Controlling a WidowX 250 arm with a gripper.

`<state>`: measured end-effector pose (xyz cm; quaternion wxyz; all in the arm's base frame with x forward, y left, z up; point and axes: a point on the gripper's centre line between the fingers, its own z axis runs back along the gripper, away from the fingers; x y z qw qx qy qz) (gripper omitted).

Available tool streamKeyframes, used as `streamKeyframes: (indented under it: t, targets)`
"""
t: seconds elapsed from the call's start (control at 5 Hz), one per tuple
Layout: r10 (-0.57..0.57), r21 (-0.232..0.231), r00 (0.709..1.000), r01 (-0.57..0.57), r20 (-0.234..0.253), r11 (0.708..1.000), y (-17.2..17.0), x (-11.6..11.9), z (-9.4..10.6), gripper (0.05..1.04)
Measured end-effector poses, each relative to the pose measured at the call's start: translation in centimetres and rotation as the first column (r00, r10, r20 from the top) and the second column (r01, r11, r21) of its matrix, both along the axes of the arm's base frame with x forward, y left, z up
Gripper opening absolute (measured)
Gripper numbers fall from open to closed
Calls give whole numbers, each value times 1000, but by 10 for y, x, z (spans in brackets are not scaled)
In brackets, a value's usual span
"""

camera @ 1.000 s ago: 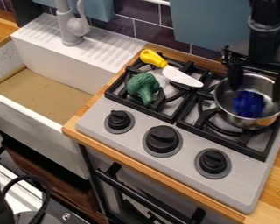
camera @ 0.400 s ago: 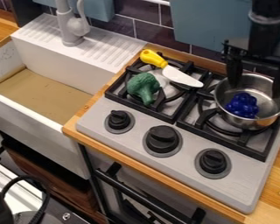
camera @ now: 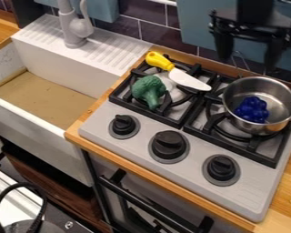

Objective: Put the grapes in the silver pot

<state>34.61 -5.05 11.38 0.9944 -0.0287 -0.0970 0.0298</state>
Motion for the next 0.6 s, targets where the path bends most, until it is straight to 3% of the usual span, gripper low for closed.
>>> streamKeyframes:
  t: [0.2,0.4,0.6]
  targets:
    - [18,38,999,-19,26,999,28,-4,-1,1001]
    - [43,56,999,-44,18,997,53,-5,-3,1001]
    - [34,51,999,-34,18,998,71,-6,-3,1001]
